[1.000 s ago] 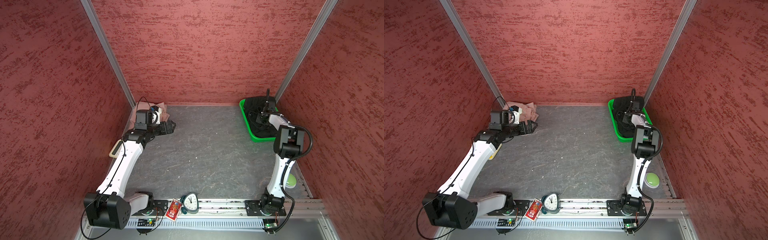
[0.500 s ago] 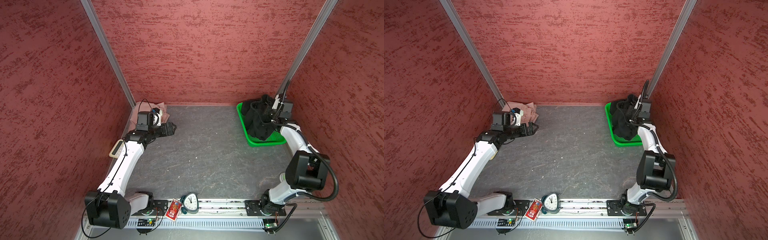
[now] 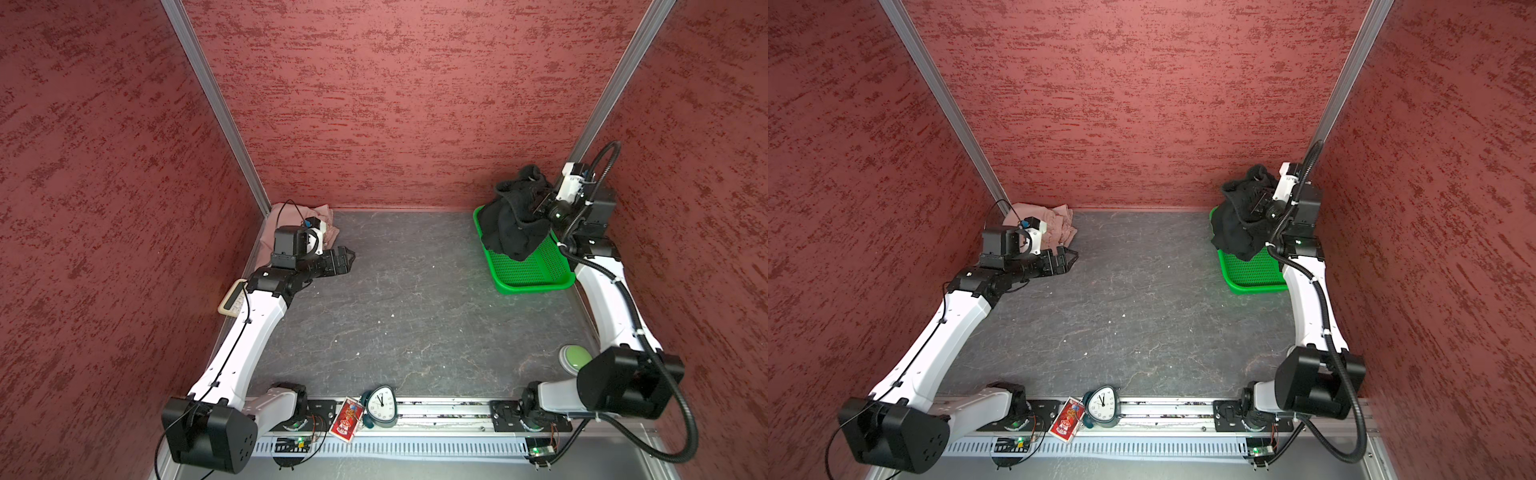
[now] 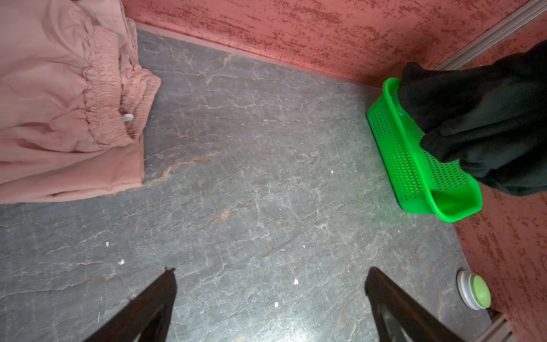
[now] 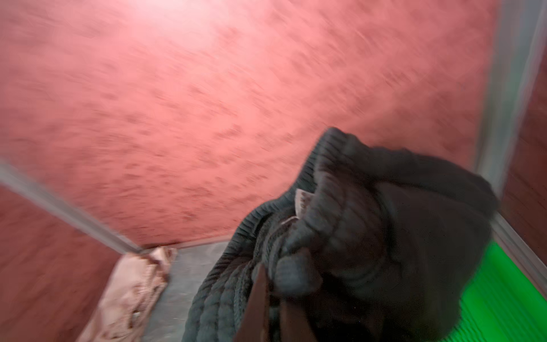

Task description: Fold and stack the shorts

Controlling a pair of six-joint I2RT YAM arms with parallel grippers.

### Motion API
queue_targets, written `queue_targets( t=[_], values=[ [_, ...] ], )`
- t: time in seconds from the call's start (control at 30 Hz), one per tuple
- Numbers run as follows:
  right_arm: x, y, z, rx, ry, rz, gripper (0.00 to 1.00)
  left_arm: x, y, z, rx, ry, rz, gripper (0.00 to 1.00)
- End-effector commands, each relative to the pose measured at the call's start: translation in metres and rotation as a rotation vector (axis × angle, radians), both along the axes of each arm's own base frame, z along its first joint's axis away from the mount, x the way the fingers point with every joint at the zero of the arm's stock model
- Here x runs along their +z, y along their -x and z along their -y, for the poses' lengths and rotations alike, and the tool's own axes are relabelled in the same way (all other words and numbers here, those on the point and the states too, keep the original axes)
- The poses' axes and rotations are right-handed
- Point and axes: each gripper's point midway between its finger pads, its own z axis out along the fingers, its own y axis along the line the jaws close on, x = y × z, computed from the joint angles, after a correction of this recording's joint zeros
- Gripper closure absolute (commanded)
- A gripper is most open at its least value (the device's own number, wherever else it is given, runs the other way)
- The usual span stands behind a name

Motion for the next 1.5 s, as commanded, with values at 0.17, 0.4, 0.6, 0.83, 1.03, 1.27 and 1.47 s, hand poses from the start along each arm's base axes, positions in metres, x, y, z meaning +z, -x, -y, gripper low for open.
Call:
queue_targets(
  t=[0.17,0.4,0.6,0.83,1.03,1.27,1.47],
  values=[
    [0.084,0.054,-0.133,0.446,0.111,0.224,1.0,0.022,0.008,-0.01,0.044,-0.025,0.077,0.01],
    [-0.043,0.027,-0.21,0.568,0.12,-0.063,1.0,0.024,0.018,-0.014,0.055,-0.036,0.09,0.01],
    [-0.152,0.014,-0.23,0.551,0.173,-0.324,0.73,0.014,0.021,-0.012,0.047,-0.034,0.054,0.01],
    [-0.153,0.006,-0.219,0.492,0.227,-0.342,0.21,-0.001,0.018,-0.007,0.036,-0.019,0.01,0.01],
    [-0.2,-0.026,-0.157,0.218,0.256,-0.549,0.17,-0.022,0.011,0.012,-0.012,-0.041,-0.022,0.01],
    [-0.256,-0.054,-0.126,0.163,0.28,-0.678,0.16,-0.044,0.007,0.04,-0.098,-0.052,-0.026,0.01],
    [-0.291,-0.072,-0.097,0.126,0.288,-0.745,0.16,-0.066,-0.002,0.062,-0.174,-0.097,0.03,0.01]
  ],
)
